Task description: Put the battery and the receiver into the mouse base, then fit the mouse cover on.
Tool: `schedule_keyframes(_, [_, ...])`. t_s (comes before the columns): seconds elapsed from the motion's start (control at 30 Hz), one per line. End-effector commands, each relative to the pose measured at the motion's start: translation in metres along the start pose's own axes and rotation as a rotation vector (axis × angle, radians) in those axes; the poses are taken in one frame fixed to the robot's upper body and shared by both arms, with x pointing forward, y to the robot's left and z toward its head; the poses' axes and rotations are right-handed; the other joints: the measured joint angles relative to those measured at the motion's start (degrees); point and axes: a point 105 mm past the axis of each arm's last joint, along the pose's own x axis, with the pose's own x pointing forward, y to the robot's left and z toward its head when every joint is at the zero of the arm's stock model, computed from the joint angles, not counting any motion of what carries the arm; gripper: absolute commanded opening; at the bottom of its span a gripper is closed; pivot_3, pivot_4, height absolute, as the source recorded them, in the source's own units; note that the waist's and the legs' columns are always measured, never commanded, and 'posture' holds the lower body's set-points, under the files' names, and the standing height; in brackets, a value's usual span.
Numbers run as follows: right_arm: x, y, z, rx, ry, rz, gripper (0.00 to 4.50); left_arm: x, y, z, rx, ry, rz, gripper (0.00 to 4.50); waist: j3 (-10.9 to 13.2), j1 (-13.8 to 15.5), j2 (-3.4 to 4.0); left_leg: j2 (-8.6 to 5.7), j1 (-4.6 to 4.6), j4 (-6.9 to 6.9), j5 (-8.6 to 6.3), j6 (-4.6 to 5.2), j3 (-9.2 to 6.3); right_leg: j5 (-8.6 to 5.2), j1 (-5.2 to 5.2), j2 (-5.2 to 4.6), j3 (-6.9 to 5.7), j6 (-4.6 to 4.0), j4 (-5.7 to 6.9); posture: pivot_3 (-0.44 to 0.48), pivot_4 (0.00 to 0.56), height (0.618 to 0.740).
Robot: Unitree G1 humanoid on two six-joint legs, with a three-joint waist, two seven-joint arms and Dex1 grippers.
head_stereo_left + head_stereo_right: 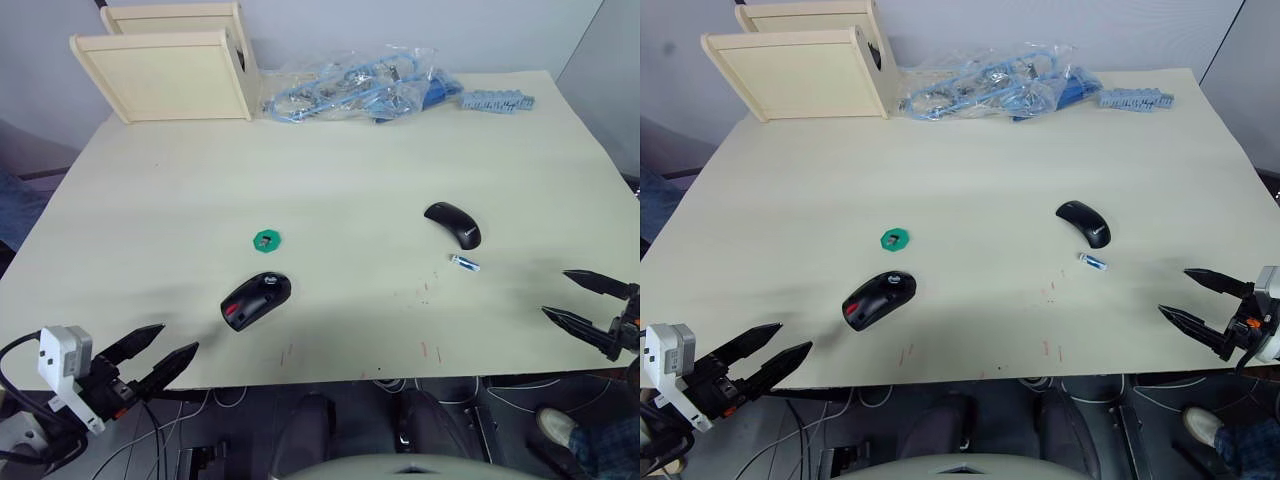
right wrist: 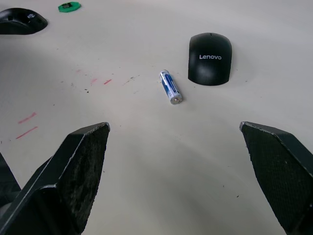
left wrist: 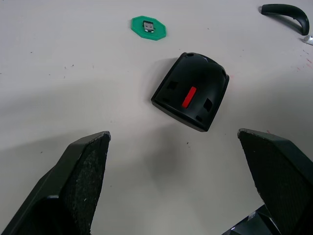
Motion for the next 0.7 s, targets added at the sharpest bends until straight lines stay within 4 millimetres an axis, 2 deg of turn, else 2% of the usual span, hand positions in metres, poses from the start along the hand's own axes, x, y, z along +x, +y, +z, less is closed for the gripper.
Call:
schedule_keyframes(0.03, [-0.002,0.002,0.016,-0.039,-0.057,-0.018,4.5,0.003,-0.002,0.011,0.049,-0.004,-0.03,4.45,0.0,0.0,0.0,0.0,0.0,0.0,0.0,0.0,0.0,0.0,0.0,0.0,0.0,0.0,0.0,0.0,0.15,0.74])
schedule_keyframes(0.27, [0.03,0.026,0.048,-0.058,-0.156,0.131,4.5,0.014,-0.005,0.029,0.167,0.024,-0.154,4.45,0.0,-0.21,0.04,0.01,0.02,0.0,0.0,0.0,0.02,0.04,0.0,0.02,0.03,0.07,0.04,0.0,0.15,0.74])
schedule_keyframes(0.4, [0.045,0.047,0.073,-0.09,-0.214,0.263,4.5,0.021,-0.009,0.04,0.237,0.037,-0.223,4.45,0.02,-0.1,0.03,0.02,0.03,0.0,0.0,0.0,0.04,0.08,-0.02,0.02,0.05,0.12,0.05,0.0,0.15,0.74])
schedule_keyframes(0.53, [0.057,0.065,0.085,-0.117,-0.222,0.366,4.5,0.023,-0.009,0.044,0.265,0.064,-0.263,4.45,0.02,0.08,0.03,0.02,0.0,0.0,0.0,0.0,0.02,0.08,-0.02,0.02,0.03,0.13,0.03,0.0,0.15,0.74])
schedule_keyframes(0.7, [0.067,0.086,0.107,-0.177,-0.236,0.568,4.5,0.045,-0.018,0.049,0.304,0.126,-0.315,4.45,0.06,0.08,0.04,0.01,0.02,0.01,-0.01,0.01,0.02,0.09,-0.02,0.0,0.03,0.15,0.05,0.0,0.15,0.74])
